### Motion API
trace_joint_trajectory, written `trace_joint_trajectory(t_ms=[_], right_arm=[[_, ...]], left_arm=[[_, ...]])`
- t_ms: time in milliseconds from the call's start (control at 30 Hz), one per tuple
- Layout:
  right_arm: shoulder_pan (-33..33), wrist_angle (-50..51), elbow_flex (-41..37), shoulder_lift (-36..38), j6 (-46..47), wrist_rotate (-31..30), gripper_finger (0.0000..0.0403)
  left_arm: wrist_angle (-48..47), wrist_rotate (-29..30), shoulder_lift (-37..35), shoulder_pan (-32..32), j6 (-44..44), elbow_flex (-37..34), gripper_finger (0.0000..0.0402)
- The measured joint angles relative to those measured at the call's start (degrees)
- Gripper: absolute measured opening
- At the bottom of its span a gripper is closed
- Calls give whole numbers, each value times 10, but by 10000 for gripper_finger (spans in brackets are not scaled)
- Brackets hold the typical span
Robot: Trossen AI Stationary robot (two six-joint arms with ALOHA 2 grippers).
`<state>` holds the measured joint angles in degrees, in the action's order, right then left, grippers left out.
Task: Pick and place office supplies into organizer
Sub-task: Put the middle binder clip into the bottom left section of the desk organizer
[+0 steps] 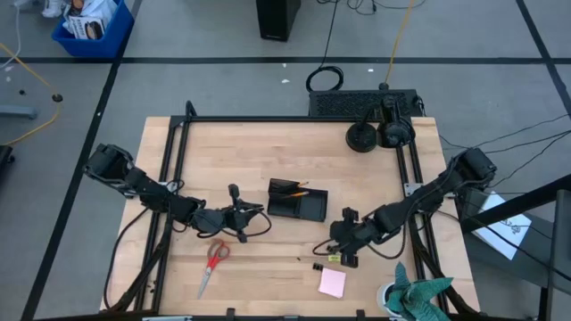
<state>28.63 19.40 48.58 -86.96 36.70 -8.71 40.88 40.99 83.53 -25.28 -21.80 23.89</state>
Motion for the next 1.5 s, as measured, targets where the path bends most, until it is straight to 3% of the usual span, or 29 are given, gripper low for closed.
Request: trace_joint_trajectory(t_ms=[1033,1500], right_arm=[[8,-80,-40,-11,30,14,154],[8,-83,-40,-11,23,15,77]], left_arm=[[-3,0,0,-1,0,0,47],[-4,0,0,-1,1,0,47]])
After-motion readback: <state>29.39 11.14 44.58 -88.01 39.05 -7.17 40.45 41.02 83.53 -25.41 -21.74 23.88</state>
